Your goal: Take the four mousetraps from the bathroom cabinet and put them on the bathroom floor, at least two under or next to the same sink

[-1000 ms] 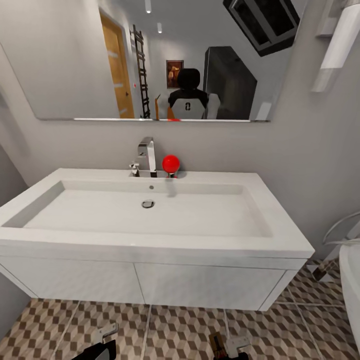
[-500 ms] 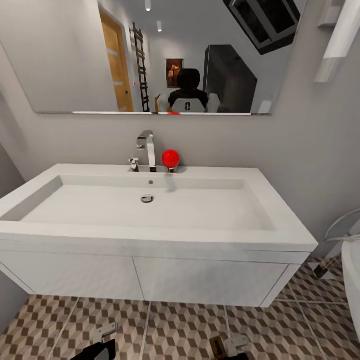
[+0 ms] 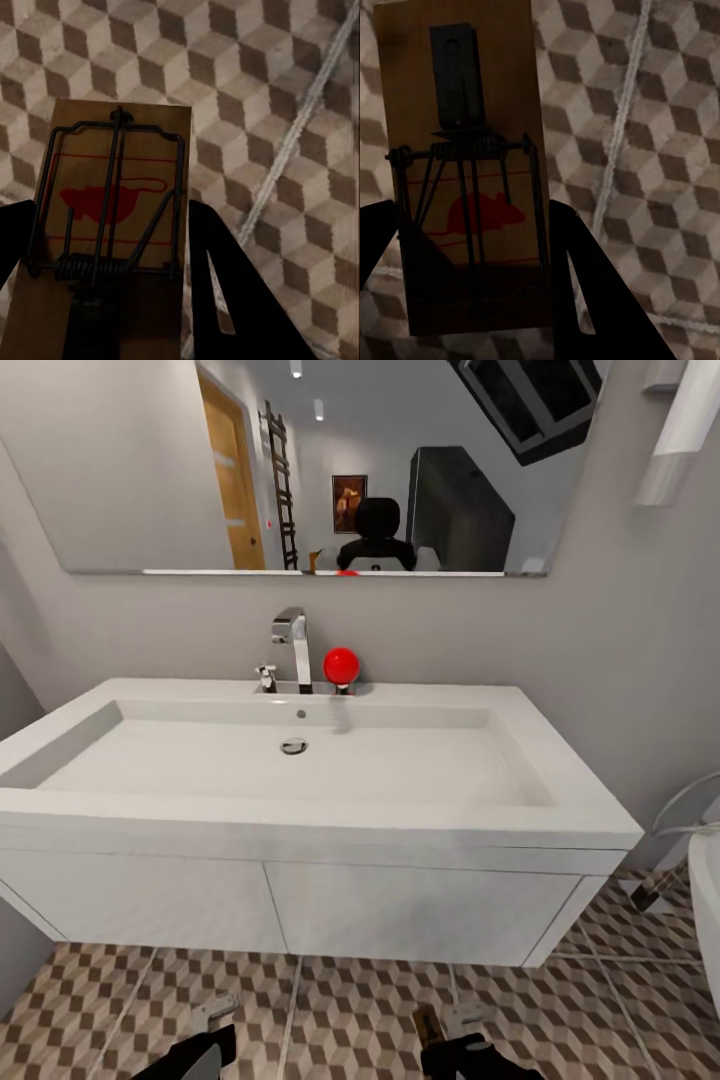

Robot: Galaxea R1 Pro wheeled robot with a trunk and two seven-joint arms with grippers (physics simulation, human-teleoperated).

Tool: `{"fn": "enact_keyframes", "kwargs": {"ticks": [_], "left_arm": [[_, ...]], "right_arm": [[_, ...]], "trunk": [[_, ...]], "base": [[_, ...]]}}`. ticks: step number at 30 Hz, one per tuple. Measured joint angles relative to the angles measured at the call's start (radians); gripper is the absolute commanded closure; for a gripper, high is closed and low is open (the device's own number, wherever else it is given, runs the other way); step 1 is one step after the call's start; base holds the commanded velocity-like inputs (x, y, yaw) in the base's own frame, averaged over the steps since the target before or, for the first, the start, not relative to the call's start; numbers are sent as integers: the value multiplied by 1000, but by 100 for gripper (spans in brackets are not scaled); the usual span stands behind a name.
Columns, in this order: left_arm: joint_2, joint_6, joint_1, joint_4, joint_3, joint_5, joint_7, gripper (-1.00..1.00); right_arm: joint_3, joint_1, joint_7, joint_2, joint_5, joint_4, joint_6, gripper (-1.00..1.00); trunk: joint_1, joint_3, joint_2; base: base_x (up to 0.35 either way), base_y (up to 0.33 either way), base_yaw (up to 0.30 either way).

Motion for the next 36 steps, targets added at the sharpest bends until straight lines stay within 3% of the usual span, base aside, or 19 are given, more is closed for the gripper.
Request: {"fn": "enact_keyframes", "kwargs": {"ticks": [2, 6, 9, 14, 36], "left_arm": [[-4, 7, 0, -39, -3, -3, 5, 100], [-2, 12, -7, -124, -4, -5, 8, 100], [-2, 14, -36, -140, -4, -5, 7, 100], [0, 16, -64, -138, -4, -5, 6, 100], [19, 15, -66, -128, -3, -2, 7, 100]], "right_arm": [[-2, -4, 0, 1, 0, -1, 16, 100], [-60, -43, 0, 2, 1, 0, 41, 100], [-75, -56, 0, 4, 1, 0, 55, 100], [-79, -82, 0, 1, 0, 1, 62, 100], [-83, -113, -1, -1, -1, 1, 65, 100]], "trunk": [[8, -6, -14], [23, -19, -42], [34, -28, -63], [54, -44, -98], [138, -113, -252]], "base": [[0, 0, 0], [0, 0, 0], [0, 0, 0], [0, 0, 0], [0, 0, 0]]}}
